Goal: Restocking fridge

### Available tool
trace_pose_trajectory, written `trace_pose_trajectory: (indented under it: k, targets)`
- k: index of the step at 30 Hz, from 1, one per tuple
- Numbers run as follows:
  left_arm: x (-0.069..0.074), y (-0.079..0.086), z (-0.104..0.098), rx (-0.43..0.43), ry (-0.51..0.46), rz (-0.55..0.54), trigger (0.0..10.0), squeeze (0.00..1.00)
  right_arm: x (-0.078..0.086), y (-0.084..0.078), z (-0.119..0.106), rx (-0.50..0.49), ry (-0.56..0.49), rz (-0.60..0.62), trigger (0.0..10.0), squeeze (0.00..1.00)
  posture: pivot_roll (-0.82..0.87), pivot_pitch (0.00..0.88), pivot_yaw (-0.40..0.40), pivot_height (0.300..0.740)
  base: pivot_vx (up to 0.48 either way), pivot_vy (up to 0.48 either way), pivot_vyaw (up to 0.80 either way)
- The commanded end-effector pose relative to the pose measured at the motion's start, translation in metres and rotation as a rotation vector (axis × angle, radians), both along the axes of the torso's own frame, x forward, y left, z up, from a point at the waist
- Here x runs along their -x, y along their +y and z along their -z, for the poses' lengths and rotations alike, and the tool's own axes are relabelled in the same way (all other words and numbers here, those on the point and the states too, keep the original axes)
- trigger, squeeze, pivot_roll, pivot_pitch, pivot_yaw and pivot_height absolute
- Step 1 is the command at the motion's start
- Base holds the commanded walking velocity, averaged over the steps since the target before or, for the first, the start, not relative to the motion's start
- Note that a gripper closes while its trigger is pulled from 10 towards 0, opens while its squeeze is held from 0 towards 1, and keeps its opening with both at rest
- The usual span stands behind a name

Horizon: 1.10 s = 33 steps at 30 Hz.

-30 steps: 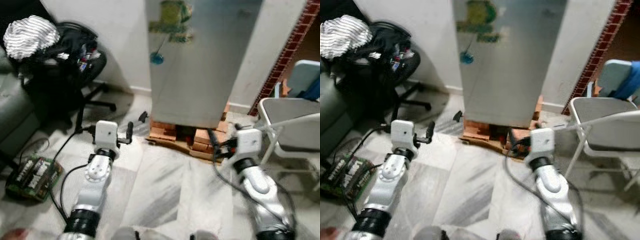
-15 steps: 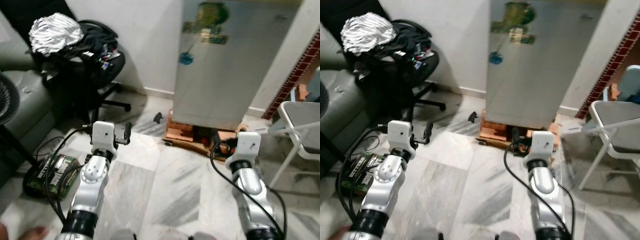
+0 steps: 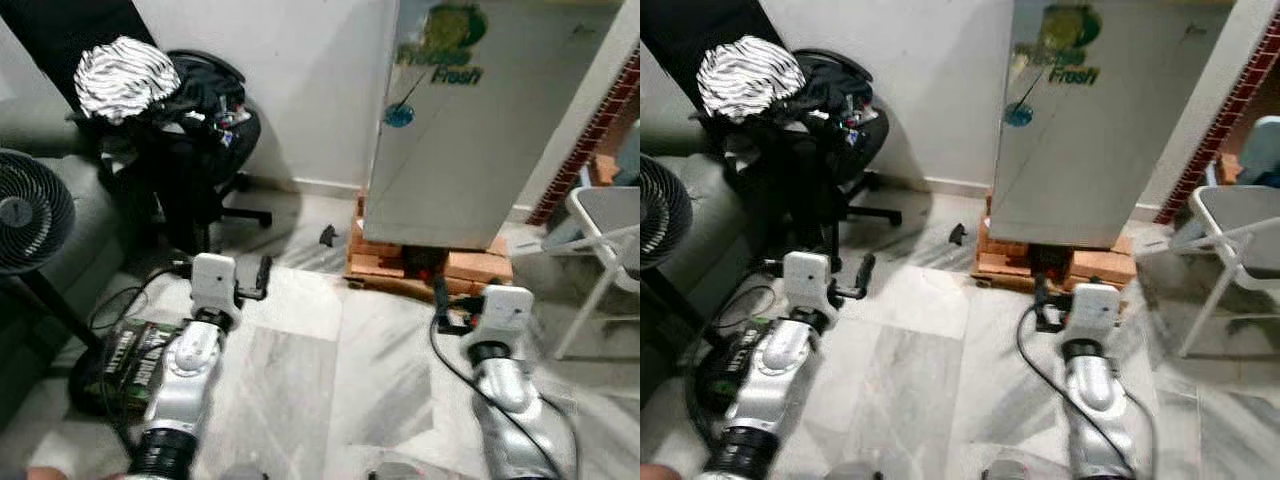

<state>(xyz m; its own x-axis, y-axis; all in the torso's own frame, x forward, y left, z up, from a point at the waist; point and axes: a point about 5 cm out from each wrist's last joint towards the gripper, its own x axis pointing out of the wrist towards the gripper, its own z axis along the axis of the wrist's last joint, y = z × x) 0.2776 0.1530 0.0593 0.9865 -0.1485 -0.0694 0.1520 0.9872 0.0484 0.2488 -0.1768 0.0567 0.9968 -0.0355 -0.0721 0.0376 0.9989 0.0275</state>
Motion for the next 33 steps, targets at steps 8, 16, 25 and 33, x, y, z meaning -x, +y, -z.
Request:
trace_pose_trajectory:
  k: [8, 16, 25, 33]
  targets:
    - [-0.006, -0.002, -0.01, 0.007, -0.042, 0.0, 10.0, 0.0, -0.008, -0.003, -0.007, 0.032, -0.033, -0.034, 10.0, 0.0, -0.01, 0.008, 0.026, 0.74, 0.409, 0.168, -0.8]
    - [-0.005, 0.0, -0.01, 0.025, -0.028, -0.01, 10.0, 0.0, -0.012, 0.001, -0.014, 0.055, -0.064, -0.074, 10.0, 0.0, 0.0, 0.021, 0.026, 0.74, 0.426, 0.096, -0.73]
    - [-0.001, -0.001, -0.006, 0.031, -0.009, -0.018, 10.0, 0.0, -0.004, -0.001, -0.006, 0.043, -0.031, -0.061, 10.0, 0.0, 0.0, 0.032, 0.011, 0.74, 0.367, 0.308, -0.49]
    - [0.004, -0.002, 0.004, 0.037, 0.029, -0.026, 10.0, 0.0, -0.006, -0.006, -0.007, 0.06, -0.033, -0.051, 10.0, 0.0, -0.02, 0.022, 0.018, 0.74, 0.345, 0.333, -0.8]
